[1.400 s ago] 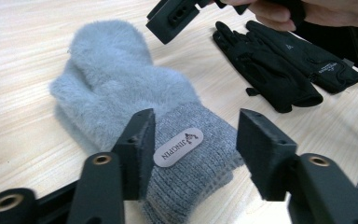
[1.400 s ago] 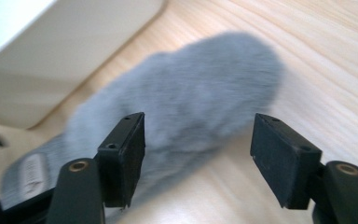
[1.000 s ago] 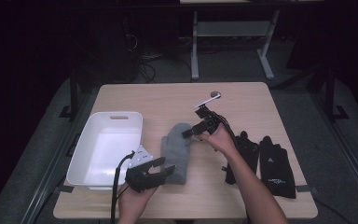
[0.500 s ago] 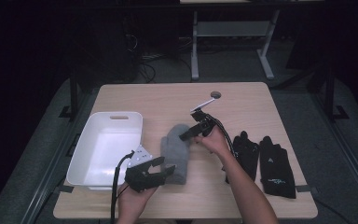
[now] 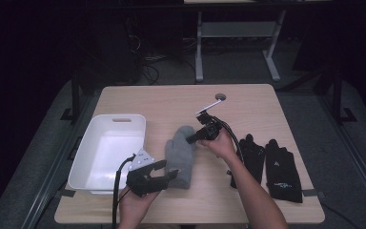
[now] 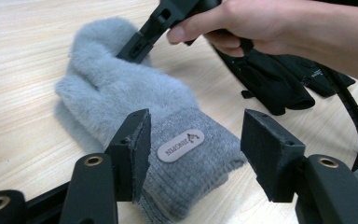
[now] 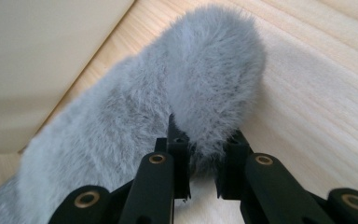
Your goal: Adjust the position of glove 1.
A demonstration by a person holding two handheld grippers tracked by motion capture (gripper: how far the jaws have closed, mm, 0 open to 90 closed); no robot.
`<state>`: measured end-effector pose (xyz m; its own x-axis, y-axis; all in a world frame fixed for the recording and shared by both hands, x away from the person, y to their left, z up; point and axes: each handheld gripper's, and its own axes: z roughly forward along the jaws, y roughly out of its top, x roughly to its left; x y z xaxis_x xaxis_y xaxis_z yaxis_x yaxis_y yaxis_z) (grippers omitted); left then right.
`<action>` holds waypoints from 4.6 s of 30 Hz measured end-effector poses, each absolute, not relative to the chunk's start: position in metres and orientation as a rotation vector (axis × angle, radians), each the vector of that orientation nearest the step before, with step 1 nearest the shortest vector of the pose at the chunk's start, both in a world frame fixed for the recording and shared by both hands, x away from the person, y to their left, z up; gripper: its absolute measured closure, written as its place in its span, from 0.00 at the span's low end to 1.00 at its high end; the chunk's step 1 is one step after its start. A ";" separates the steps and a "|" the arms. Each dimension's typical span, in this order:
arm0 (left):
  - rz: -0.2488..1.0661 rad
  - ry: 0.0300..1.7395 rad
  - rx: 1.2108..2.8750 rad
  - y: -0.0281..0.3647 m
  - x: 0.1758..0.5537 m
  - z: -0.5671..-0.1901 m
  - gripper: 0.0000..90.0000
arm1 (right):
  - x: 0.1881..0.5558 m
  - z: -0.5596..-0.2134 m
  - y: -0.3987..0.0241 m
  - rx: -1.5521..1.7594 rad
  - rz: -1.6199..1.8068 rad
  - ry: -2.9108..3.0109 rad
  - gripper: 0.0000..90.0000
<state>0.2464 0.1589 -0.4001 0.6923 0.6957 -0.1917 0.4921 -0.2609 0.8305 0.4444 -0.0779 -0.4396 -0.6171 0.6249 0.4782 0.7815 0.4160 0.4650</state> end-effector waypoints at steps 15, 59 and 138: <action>0.161 0.928 1.911 0.139 0.259 -0.392 0.38 | 0.417 -0.422 -0.132 -1.239 -1.037 -2.482 0.88; -0.366 1.220 1.866 0.132 0.307 -0.458 0.52 | 0.405 -0.452 -0.171 -1.342 -1.076 -2.447 0.86; -0.113 1.054 1.775 0.211 0.290 -0.337 0.60 | 0.415 -0.291 -0.103 -1.136 -1.350 -2.454 0.87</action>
